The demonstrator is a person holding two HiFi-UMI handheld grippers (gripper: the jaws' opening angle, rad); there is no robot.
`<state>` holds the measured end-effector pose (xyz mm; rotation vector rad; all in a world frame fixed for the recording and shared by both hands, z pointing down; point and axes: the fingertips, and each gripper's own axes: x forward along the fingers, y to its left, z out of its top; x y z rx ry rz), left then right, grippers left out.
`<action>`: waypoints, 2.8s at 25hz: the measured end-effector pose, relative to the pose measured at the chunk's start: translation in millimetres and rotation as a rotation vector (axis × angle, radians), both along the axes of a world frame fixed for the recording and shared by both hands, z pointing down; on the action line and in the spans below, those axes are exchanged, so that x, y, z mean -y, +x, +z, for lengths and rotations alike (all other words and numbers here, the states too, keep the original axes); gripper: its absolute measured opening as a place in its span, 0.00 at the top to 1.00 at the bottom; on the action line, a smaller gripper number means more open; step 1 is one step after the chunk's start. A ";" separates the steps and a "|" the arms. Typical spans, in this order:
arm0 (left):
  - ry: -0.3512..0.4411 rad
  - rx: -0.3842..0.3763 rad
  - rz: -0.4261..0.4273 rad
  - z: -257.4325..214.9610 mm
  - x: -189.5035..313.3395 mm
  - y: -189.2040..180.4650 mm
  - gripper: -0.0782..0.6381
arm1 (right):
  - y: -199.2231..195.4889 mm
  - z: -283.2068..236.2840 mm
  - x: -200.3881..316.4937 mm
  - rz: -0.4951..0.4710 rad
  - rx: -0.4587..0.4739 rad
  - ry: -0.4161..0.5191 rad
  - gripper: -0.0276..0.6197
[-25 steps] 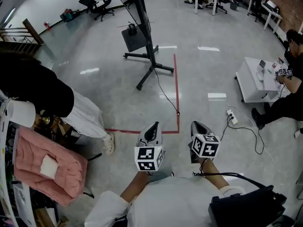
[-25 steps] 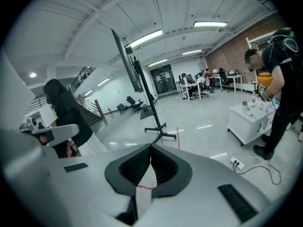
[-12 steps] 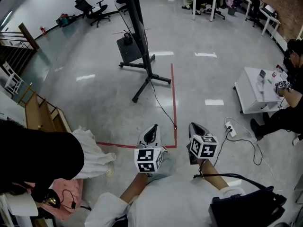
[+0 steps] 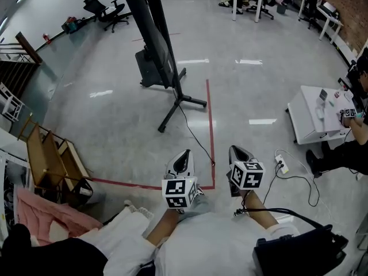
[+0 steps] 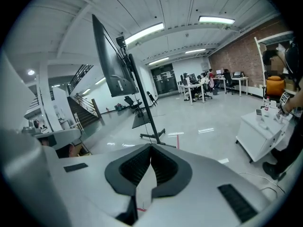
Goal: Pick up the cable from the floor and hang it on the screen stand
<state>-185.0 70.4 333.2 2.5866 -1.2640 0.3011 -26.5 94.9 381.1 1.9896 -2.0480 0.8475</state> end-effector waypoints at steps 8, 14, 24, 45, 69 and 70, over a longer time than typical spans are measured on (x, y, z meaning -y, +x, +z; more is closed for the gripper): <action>-0.018 0.037 -0.012 12.7 62.9 9.6 0.89 | 14.7 10.8 66.1 -0.016 0.014 -0.001 0.93; -0.079 0.101 0.008 48.7 89.2 24.7 0.89 | 37.6 47.9 75.6 -0.017 0.010 -0.062 0.93; -0.173 0.134 -0.025 135.5 127.9 55.3 0.89 | 73.0 133.2 130.7 -0.040 0.020 -0.118 0.93; -0.241 0.146 0.103 665.6 210.1 65.8 0.89 | 59.6 683.2 186.5 -0.377 -0.009 -0.266 0.92; -0.218 0.083 0.022 830.6 320.7 40.8 0.89 | -60.7 878.2 405.8 -0.654 -0.180 -0.249 0.81; -0.223 0.077 0.015 830.8 321.4 39.4 0.89 | -61.4 880.7 405.1 -0.659 -0.180 -0.261 0.81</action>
